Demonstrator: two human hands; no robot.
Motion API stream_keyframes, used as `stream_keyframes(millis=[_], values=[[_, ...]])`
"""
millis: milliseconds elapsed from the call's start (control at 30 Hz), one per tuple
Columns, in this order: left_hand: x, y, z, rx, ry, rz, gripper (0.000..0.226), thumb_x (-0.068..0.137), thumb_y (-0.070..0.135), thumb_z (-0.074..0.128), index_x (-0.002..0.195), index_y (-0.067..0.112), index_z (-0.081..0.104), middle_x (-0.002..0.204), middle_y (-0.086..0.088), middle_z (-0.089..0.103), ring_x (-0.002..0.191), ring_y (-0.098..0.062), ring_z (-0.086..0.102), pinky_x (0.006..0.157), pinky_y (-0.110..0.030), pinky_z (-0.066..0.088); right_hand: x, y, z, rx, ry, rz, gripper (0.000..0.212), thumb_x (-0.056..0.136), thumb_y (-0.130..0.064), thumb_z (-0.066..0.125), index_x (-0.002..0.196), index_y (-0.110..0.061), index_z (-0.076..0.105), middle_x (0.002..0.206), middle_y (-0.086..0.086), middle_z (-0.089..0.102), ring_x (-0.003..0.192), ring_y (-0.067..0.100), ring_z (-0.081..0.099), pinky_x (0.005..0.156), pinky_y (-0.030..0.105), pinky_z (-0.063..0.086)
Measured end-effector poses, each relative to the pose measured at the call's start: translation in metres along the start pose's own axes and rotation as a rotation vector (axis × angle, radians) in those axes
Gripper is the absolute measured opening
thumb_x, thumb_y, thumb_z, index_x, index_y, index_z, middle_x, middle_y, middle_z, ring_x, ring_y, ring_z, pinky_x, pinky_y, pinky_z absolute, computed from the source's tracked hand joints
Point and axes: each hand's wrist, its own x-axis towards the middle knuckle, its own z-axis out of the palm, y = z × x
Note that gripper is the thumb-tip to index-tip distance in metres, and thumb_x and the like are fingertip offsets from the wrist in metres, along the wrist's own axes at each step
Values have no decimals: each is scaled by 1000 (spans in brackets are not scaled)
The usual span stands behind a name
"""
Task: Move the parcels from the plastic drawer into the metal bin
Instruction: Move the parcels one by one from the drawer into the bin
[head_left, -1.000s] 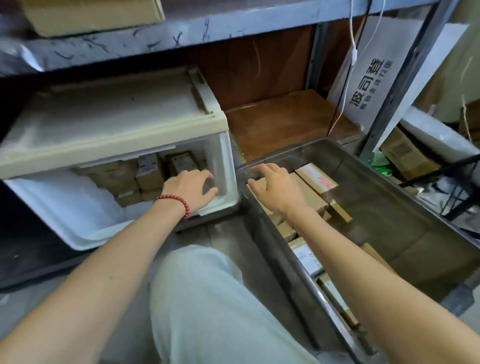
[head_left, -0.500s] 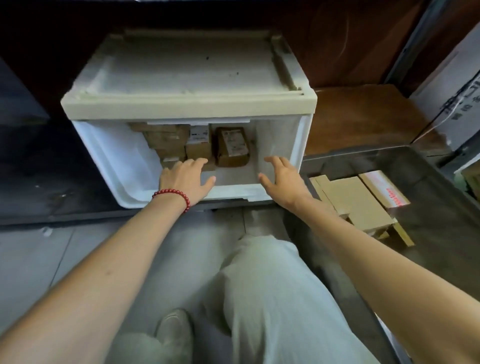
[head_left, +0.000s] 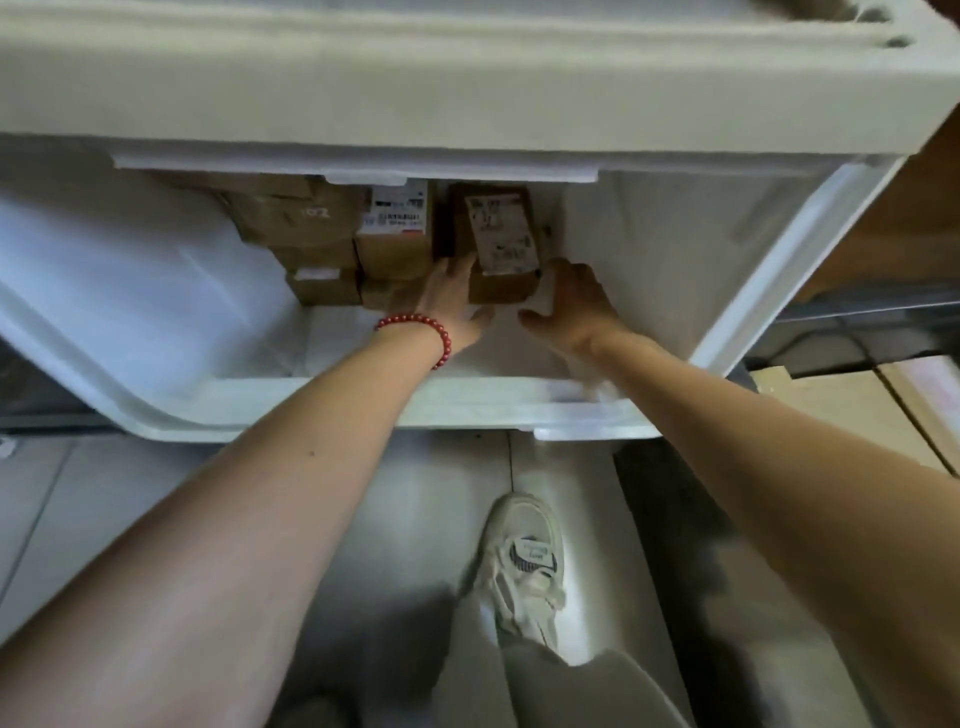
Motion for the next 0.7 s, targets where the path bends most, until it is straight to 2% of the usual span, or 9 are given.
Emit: stream_keyframes(millis=[100, 167, 233, 367, 500, 567, 633, 700], values=[[31, -1, 16, -77, 43, 12, 67, 88, 25, 62, 146, 23, 28, 141, -12, 42, 123, -31, 49, 101, -45, 45, 29, 3, 12, 86, 16, 44, 65, 87, -27, 67, 142, -13, 35, 139, 16, 41, 126, 33, 45, 101, 36, 42], [46, -7, 20, -135, 65, -43, 67, 87, 30, 63, 144, 20, 31, 133, -10, 51, 115, -29, 55, 94, -43, 50, 47, 5, 17, 174, 37, 67, 71, 84, -34, 71, 141, -9, 37, 138, 17, 46, 125, 34, 48, 100, 35, 43], [57, -9, 22, -203, 44, -99, 72, 87, 34, 64, 146, 14, 27, 137, -10, 48, 121, -28, 52, 100, -40, 46, 62, 7, 20, 272, 44, 128, 75, 86, -33, 70, 144, -5, 32, 143, 17, 44, 130, 31, 45, 102, 30, 38], [73, -9, 19, -354, -15, -183, 67, 91, 26, 61, 147, 12, 26, 142, -11, 46, 123, -28, 52, 101, -41, 47, 85, 3, 28, 414, 103, 304, 60, 100, -25, 45, 149, -5, 16, 150, 16, 36, 135, 30, 39, 107, 34, 32], [80, -17, 36, -408, 13, -239, 55, 93, 32, 56, 142, 15, 37, 136, -9, 50, 119, -28, 53, 98, -42, 49, 95, 5, 44, 419, 58, 361, 61, 99, -32, 47, 148, -5, 22, 153, 17, 25, 138, 33, 30, 110, 38, 29], [77, -19, 42, -419, 20, -253, 55, 93, 38, 55, 140, 13, 42, 137, -10, 49, 122, -29, 51, 101, -42, 45, 97, 9, 49, 368, 30, 406, 64, 96, -39, 52, 147, -9, 27, 151, 17, 21, 135, 34, 31, 111, 38, 29], [72, -26, 52, -458, 57, -276, 60, 91, 42, 55, 142, 13, 40, 142, -10, 45, 127, -29, 47, 105, -41, 41, 98, 7, 56, 365, 53, 446, 64, 95, -41, 53, 146, -10, 29, 148, 16, 26, 132, 32, 36, 111, 37, 32], [65, -29, 58, -521, 68, -323, 59, 91, 44, 54, 139, 14, 40, 140, -10, 46, 126, -30, 47, 105, -44, 41, 93, 3, 55, 506, 78, 474, 64, 95, -34, 52, 147, -8, 27, 148, 11, 35, 129, 30, 43, 109, 38, 37]])
